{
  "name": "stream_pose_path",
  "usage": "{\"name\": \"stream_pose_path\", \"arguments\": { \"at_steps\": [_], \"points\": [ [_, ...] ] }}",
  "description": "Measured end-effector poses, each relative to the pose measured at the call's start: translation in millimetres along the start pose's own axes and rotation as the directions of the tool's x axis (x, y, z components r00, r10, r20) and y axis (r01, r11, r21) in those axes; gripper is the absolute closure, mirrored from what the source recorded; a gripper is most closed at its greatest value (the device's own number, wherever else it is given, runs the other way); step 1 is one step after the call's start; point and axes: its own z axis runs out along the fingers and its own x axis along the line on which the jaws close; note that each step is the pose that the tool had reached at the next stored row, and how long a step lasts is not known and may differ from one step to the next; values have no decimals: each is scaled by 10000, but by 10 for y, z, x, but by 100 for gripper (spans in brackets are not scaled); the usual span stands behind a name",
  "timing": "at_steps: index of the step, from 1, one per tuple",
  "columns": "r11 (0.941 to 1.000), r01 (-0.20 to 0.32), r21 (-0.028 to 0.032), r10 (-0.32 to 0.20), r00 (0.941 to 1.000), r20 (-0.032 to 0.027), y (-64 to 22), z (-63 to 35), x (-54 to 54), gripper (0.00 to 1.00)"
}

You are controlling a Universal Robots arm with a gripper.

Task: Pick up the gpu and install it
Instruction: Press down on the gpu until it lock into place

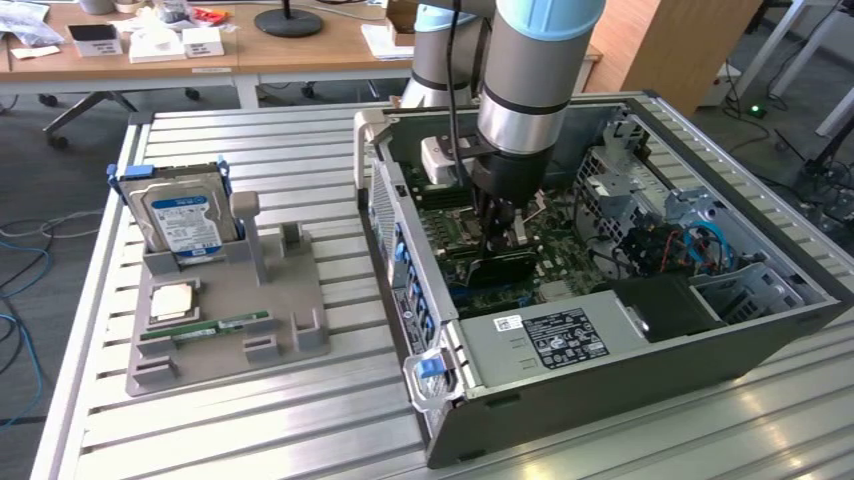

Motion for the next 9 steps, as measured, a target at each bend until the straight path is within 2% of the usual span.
{"name": "stream_pose_path", "arguments": {
  "at_steps": [9],
  "points": [
    [10000,0,-1,0,10000,1,-14,1,0,90]
  ]
}}
